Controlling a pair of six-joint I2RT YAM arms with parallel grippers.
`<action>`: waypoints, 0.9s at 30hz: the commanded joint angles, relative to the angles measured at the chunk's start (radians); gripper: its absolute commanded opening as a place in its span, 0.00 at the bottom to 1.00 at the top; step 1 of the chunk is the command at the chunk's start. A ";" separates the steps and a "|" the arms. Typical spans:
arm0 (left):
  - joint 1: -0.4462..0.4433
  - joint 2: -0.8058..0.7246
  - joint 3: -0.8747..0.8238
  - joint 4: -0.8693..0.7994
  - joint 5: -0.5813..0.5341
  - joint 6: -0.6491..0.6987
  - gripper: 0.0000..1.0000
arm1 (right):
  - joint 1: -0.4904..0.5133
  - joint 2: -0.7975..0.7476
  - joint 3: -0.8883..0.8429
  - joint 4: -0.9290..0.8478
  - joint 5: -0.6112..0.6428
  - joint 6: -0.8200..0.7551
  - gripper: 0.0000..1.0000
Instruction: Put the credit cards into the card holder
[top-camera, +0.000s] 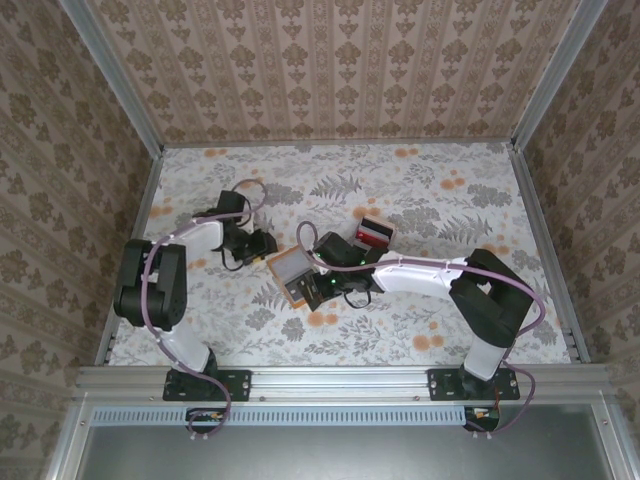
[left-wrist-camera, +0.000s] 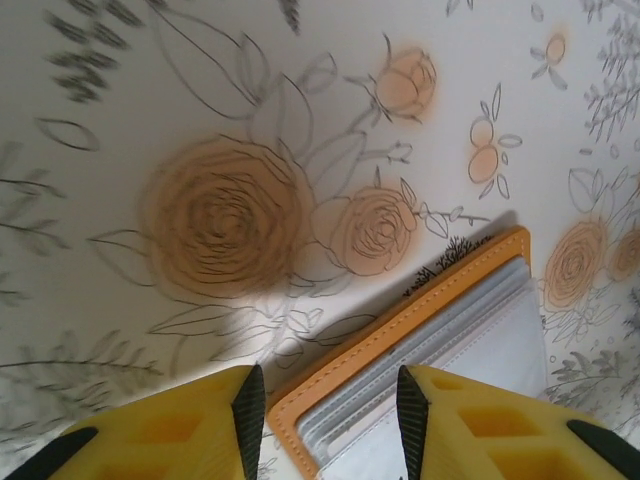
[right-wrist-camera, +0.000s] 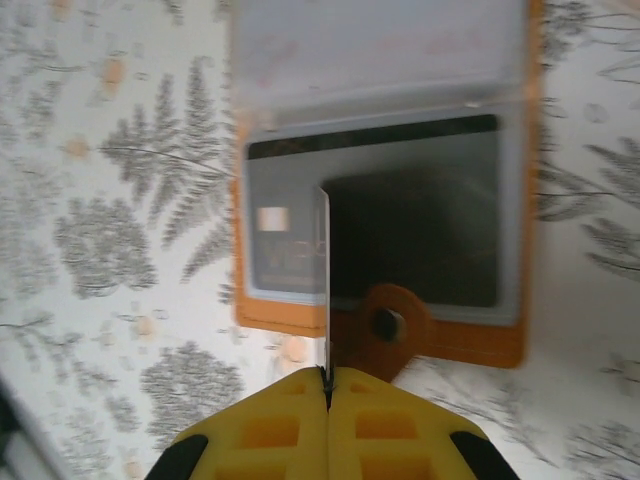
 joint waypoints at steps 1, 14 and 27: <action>-0.040 0.024 0.014 0.012 0.019 0.024 0.42 | -0.021 -0.003 0.021 -0.105 0.124 -0.067 0.00; -0.141 -0.068 -0.084 -0.040 -0.021 -0.018 0.40 | -0.133 -0.073 -0.018 -0.122 0.172 -0.121 0.00; -0.226 -0.304 -0.252 -0.043 -0.075 -0.160 0.38 | -0.187 -0.124 -0.073 0.056 -0.102 0.008 0.00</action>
